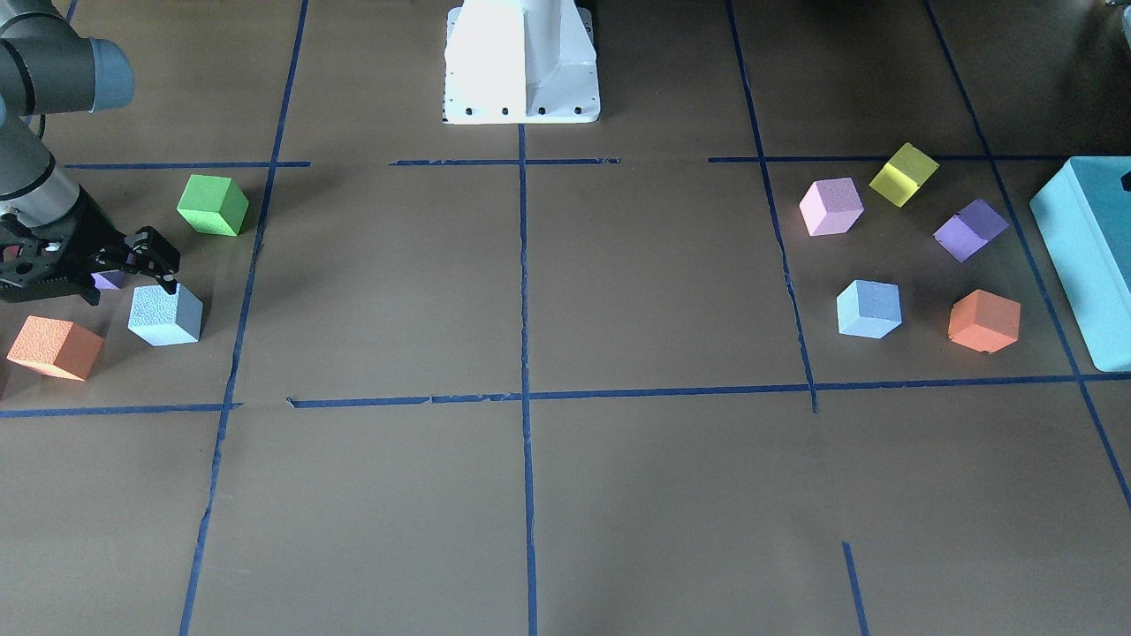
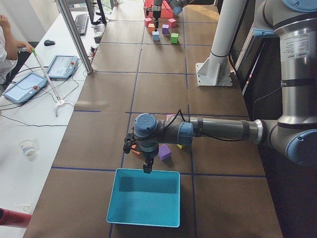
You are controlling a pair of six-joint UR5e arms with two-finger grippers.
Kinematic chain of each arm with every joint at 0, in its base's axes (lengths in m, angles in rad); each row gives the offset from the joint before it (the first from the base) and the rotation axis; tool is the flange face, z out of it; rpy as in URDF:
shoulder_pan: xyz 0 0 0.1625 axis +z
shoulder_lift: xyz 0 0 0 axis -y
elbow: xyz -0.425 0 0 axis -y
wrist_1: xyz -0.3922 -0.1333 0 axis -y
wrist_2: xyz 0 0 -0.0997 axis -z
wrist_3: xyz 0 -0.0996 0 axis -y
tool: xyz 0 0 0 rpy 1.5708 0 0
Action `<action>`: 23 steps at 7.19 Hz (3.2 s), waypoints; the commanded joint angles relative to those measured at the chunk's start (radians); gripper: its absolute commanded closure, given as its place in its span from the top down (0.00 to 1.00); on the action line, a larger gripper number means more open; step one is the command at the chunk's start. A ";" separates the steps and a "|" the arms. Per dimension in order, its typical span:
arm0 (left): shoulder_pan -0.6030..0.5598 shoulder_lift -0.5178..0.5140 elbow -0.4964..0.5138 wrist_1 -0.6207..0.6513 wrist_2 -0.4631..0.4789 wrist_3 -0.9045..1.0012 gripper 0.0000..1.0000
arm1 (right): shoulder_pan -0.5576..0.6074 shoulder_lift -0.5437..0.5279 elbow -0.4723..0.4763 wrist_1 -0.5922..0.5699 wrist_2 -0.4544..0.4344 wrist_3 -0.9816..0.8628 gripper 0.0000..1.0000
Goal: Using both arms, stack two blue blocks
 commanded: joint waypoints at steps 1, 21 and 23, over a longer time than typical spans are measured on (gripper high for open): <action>0.000 0.000 0.000 0.000 0.000 0.000 1.00 | -0.013 0.009 -0.026 0.002 -0.004 0.000 1.00; -0.002 0.002 -0.009 0.000 0.000 -0.001 1.00 | -0.385 0.930 -0.571 -0.276 -0.203 0.564 0.99; -0.002 0.002 -0.015 0.000 0.000 -0.001 1.00 | -0.380 0.948 -0.572 -0.264 -0.198 0.558 1.00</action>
